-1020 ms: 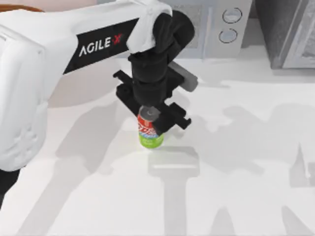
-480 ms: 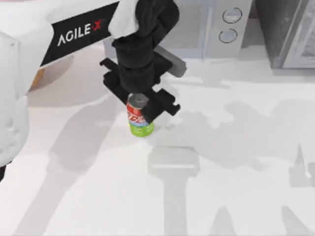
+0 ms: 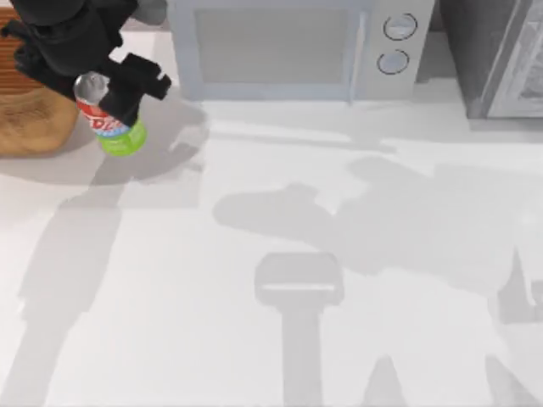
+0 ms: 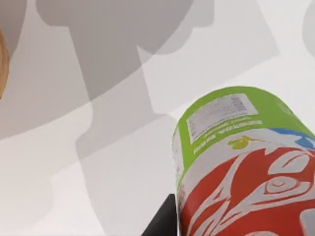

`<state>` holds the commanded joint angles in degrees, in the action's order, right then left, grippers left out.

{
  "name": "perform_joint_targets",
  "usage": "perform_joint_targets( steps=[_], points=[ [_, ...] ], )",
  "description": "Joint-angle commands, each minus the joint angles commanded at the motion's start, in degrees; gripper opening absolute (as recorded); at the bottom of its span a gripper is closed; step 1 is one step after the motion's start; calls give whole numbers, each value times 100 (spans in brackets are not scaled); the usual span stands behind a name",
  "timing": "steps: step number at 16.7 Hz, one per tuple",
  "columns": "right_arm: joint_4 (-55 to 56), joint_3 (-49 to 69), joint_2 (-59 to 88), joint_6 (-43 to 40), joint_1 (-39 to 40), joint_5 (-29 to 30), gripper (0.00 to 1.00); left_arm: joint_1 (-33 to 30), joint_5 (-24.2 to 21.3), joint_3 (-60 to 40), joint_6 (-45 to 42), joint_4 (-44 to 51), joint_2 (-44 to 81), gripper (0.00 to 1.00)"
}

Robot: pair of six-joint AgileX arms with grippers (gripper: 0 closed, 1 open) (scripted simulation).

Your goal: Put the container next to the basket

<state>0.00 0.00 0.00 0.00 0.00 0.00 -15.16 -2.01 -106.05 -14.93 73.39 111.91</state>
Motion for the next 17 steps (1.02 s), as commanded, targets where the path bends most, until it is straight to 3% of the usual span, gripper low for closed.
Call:
perform_joint_targets(
  steps=[7,12,17],
  points=[
    [0,0,0,0,0,0,100,1314,-14,844,-68,-162,-485,0],
    [0,0,0,0,0,0,100,2578,91,2058,-46,-1020,-198,0],
    [0,0,0,0,0,0,100,2872,190,2349,-12,-1255,-31,0]
  ],
)
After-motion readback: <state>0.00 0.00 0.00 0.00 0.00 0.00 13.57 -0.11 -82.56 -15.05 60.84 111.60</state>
